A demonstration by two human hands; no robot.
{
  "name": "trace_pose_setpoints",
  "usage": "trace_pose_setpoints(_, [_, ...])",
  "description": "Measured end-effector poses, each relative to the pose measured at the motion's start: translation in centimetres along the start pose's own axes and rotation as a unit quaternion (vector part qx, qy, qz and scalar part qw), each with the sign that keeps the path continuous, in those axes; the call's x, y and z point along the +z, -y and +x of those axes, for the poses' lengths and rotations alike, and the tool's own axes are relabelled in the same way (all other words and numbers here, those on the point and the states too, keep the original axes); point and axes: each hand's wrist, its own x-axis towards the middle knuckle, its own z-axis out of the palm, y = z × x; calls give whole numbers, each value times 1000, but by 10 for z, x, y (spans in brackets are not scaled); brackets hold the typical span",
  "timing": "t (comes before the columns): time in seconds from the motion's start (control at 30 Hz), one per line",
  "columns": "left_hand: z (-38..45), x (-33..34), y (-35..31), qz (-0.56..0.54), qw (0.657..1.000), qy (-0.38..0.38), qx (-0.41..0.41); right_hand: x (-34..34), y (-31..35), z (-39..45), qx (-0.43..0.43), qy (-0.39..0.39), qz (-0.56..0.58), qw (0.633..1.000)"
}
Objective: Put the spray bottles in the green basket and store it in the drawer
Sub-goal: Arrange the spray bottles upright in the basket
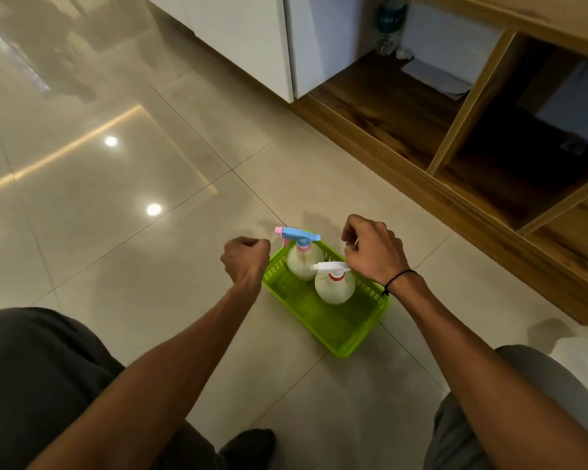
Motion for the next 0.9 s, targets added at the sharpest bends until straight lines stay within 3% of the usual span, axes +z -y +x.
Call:
trace_pose_setpoints(0.17, [6,0,-44,-77,995,20,67,-2,-6,-2,11,0,10,1000])
trace_pose_setpoints(0.37, [-24,34,-80,18,972,94,212,-9,-16,-6,34,-13,16,999])
trace_pose_setpoints(0.5, [-47,59,-87,165,923,127,325,-17,-26,-9,51,-27,8,998])
trace_pose_setpoints(0.6, [-64,80,-88,213,881,145,397,-24,-34,-12,66,-44,7,997])
trace_pose_setpoints(0.9, [-126,143,-85,257,809,260,460,-40,-82,-37,157,-82,2,984])
